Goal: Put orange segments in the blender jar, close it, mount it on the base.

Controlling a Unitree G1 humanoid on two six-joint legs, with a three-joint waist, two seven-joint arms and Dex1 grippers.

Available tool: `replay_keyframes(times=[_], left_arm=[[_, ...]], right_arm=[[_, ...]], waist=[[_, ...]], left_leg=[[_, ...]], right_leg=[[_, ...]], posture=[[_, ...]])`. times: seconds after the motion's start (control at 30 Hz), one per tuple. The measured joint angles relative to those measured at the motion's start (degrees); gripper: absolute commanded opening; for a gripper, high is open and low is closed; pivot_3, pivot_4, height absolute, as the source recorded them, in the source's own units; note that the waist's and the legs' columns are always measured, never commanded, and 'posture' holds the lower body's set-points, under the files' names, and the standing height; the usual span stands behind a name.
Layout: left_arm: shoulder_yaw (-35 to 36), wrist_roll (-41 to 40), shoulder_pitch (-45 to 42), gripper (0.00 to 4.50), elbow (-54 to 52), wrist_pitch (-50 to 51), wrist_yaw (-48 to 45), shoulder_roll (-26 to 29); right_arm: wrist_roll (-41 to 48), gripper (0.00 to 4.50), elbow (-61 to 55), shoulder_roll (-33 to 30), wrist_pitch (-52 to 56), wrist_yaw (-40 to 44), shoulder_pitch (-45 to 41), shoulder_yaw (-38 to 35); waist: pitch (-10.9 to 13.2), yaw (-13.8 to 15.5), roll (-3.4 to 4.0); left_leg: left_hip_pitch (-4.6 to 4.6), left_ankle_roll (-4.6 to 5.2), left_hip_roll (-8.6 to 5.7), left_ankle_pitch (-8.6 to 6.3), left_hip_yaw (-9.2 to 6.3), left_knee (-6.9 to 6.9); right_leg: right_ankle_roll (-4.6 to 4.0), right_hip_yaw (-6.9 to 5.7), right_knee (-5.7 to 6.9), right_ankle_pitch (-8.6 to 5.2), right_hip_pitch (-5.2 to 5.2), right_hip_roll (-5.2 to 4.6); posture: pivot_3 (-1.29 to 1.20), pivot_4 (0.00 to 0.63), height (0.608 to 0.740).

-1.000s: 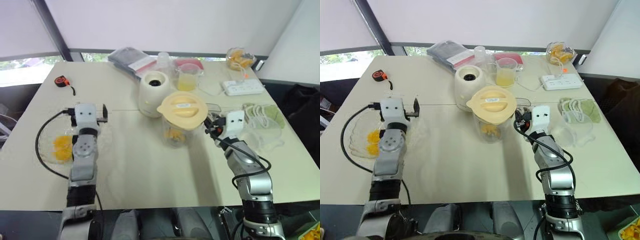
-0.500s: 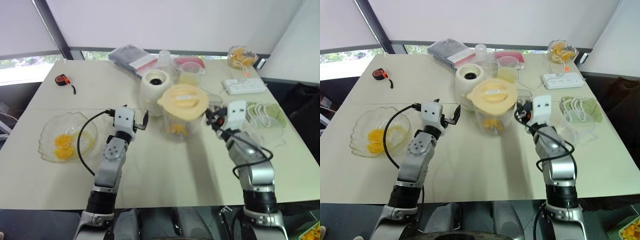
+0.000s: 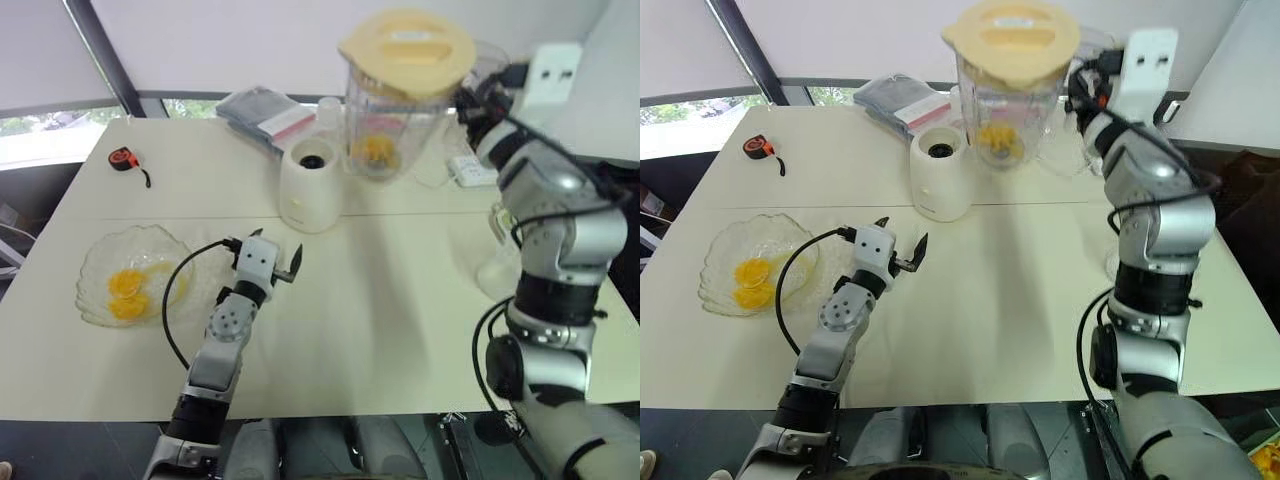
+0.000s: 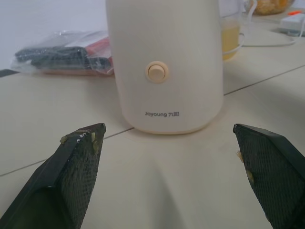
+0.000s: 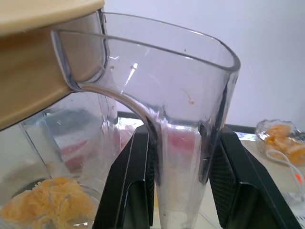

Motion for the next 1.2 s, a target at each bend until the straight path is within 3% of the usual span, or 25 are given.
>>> replay_keyframes(times=[0.27, 0.7, 1.2], left_arm=[[0.0, 0.4, 0.2, 4.47, 1.6, -1.2, 0.0, 0.3], [0.1, 1.4, 1.8, 4.47, 1.4, -1.4, 1.7, 0.2], [0.1, 1.5, 2.0, 4.47, 1.3, -1.2, 2.5, 0.3]], right_arm=[[-2.4, 0.97, 19.8, 0.9, -3.8, 0.5, -14.5, 4.4], [-6.8, 0.97, 49.8, 7.9, -22.8, -1.0, -25.2, 7.1], [-8.1, 0.97, 55.0, 11.7, -25.1, -4.2, -28.2, 7.4]], waist=[[0.0, 0.0, 0.00], [0.0, 0.1, 0.03], [0.0, 0.0, 0.04]], left_leg=[[-0.02, 0.00, -0.06, 0.00, 0.08, 0.00], [-0.69, -0.04, -0.05, 0.02, 0.02, 0.02], [-0.69, -0.05, -0.04, 0.02, -0.02, 0.02]], right_leg=[[0.01, -0.05, -0.05, 0.00, 0.00, -0.24], [0.04, -0.20, -0.01, 0.02, -0.58, -0.40], [0.04, -0.24, 0.03, 0.03, -0.60, -0.41]], posture=[[0.00, 0.150, 0.740], [0.00, 0.150, 0.740], [0.00, 0.150, 0.740]])
